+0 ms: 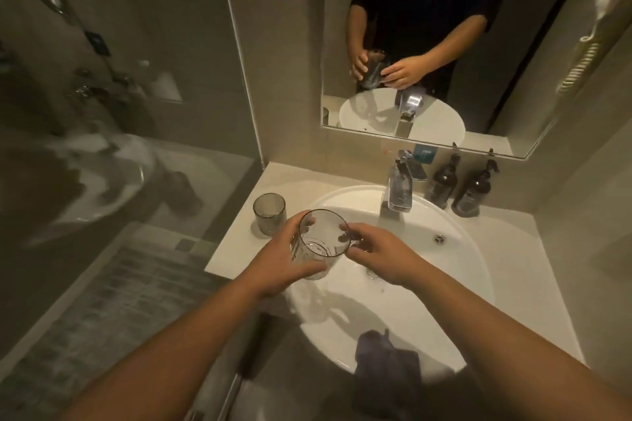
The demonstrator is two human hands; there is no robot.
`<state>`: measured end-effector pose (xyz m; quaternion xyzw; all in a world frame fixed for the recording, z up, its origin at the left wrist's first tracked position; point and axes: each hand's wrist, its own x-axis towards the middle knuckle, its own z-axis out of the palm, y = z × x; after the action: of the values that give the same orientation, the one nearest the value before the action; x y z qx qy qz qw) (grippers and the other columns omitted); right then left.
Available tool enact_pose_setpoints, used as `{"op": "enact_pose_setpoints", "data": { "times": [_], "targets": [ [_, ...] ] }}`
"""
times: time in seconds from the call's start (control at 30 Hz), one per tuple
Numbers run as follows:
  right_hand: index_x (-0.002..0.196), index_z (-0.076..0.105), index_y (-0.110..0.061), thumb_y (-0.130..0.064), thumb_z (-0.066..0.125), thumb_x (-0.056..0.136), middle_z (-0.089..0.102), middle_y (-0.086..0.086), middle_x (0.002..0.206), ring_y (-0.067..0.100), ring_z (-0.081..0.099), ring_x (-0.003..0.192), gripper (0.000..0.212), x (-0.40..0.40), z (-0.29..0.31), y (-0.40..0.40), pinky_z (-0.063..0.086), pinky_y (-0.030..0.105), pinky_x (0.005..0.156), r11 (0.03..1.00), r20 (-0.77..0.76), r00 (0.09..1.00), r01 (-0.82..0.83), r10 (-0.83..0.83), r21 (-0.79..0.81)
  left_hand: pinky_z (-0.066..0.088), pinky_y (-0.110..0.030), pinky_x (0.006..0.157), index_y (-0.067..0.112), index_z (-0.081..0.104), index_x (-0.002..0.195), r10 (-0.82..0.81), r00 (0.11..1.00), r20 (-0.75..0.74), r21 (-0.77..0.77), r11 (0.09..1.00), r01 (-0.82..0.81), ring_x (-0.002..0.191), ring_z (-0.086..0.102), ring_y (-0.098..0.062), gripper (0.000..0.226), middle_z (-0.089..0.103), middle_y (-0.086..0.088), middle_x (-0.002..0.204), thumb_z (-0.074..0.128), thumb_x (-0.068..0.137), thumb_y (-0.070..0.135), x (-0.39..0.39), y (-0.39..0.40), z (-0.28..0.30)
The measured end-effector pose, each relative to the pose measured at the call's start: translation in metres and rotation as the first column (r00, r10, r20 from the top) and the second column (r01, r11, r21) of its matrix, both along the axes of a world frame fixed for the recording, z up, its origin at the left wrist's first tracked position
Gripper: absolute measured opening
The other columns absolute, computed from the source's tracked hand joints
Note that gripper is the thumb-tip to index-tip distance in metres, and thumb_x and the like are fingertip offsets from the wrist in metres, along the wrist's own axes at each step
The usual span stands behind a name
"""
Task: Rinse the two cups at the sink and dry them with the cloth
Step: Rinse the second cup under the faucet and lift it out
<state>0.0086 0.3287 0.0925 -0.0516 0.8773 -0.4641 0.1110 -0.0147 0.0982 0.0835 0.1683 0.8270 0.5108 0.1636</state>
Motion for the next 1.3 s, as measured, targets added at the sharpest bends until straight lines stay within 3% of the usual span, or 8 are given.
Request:
{"op": "enact_pose_setpoints", "data": {
  "times": [0.2,0.4,0.6,0.7,0.9,1.1,1.2,1.3],
  "targets": [
    [0.098,0.067,-0.012,-0.023,0.051,0.099,0.071,0.007,0.078,0.015,0.060,0.062,0.019,0.002,0.016,-0.047,0.049,0.030,0.064,0.955,0.207,0.978,0.064,-0.004,-0.288,0.051,-0.045,0.101,0.031,0.048,0.131,0.066,0.978,0.198,0.003,0.998,-0.068,0.105,0.064,-0.015,0.062,0.064,-0.003,0.125,0.060,0.079,0.064,-0.010,-0.039,0.013],
    [0.078,0.053,-0.011,-0.025,0.041,0.101,0.054,0.005,0.051,0.012,0.044,0.035,0.030,0.047,-0.017,-0.107,0.038,0.017,0.034,0.262,0.840,0.508,0.851,-0.190,-0.455,0.052,-0.037,0.080,0.021,0.053,0.126,-0.027,0.935,0.354,-0.252,0.960,0.123,0.088,0.063,-0.023,0.059,0.061,-0.004,0.118,0.035,0.095,0.068,-0.040,-0.008,0.066],
    [0.077,0.049,-0.012,-0.015,0.043,0.092,0.045,0.003,0.052,0.012,0.038,0.038,0.017,0.057,-0.022,-0.145,0.033,0.018,0.035,0.065,0.891,0.426,0.905,-0.157,-0.421,0.047,-0.034,0.073,0.010,0.055,0.122,-0.344,0.935,0.086,-0.664,0.680,0.312,0.086,0.063,-0.026,0.067,0.068,-0.015,0.112,0.037,0.093,0.067,-0.052,0.027,0.070],
    [0.075,0.045,-0.013,-0.012,0.040,0.089,0.048,0.004,0.051,0.013,0.037,0.039,0.015,0.054,-0.019,-0.139,0.029,0.019,0.039,0.210,0.850,0.439,0.896,-0.289,-0.391,0.048,-0.039,0.091,0.018,0.033,0.149,-0.343,0.939,0.022,-0.655,0.705,0.273,0.116,0.058,-0.033,0.079,0.055,-0.013,0.140,0.039,0.089,0.069,-0.055,0.020,0.065],
    [0.094,0.054,-0.004,-0.014,0.031,0.098,0.066,0.007,0.058,0.015,0.056,0.046,0.025,0.026,-0.006,-0.125,0.042,0.023,0.045,0.813,0.417,0.751,0.580,-0.512,-0.048,0.046,-0.030,0.066,0.028,0.041,0.141,-0.184,0.965,0.186,-0.280,0.932,0.232,0.089,0.061,-0.016,0.063,0.059,-0.001,0.123,0.051,0.091,0.065,-0.068,-0.058,0.036],
    [0.093,0.053,-0.012,-0.029,0.037,0.101,0.070,0.008,0.079,0.014,0.064,0.059,0.024,-0.026,-0.006,-0.165,0.050,0.027,0.056,0.982,0.219,0.958,0.173,-0.186,0.077,0.049,-0.037,0.104,0.025,0.051,0.139,-0.080,0.954,0.288,-0.215,0.966,0.145,0.113,0.062,-0.009,0.069,0.060,0.006,0.134,0.069,0.080,0.056,-0.063,-0.153,-0.030],
    [0.099,0.052,-0.017,-0.041,0.041,0.101,0.069,0.005,0.083,0.017,0.066,0.065,0.027,-0.044,-0.023,-0.188,0.055,0.034,0.067,0.997,0.251,0.967,0.019,-0.038,0.077,0.049,-0.012,0.088,0.017,0.041,0.146,-0.035,0.955,0.293,-0.154,0.985,0.083,0.099,0.063,-0.005,0.056,0.055,0.001,0.138,0.065,0.095,0.016,-0.061,-0.168,-0.045],
    [0.101,0.050,-0.019,-0.045,0.039,0.101,0.067,0.001,0.089,0.014,0.062,0.068,0.028,-0.056,-0.041,-0.201,0.052,0.030,0.067,0.974,0.197,0.980,-0.061,0.018,0.216,0.045,-0.025,0.096,0.018,0.041,0.147,0.035,0.966,0.256,-0.216,0.976,0.022,0.116,0.056,-0.020,0.059,0.052,0.001,0.138,0.063,0.094,0.006,-0.067,-0.169,-0.064]
  ]
}}
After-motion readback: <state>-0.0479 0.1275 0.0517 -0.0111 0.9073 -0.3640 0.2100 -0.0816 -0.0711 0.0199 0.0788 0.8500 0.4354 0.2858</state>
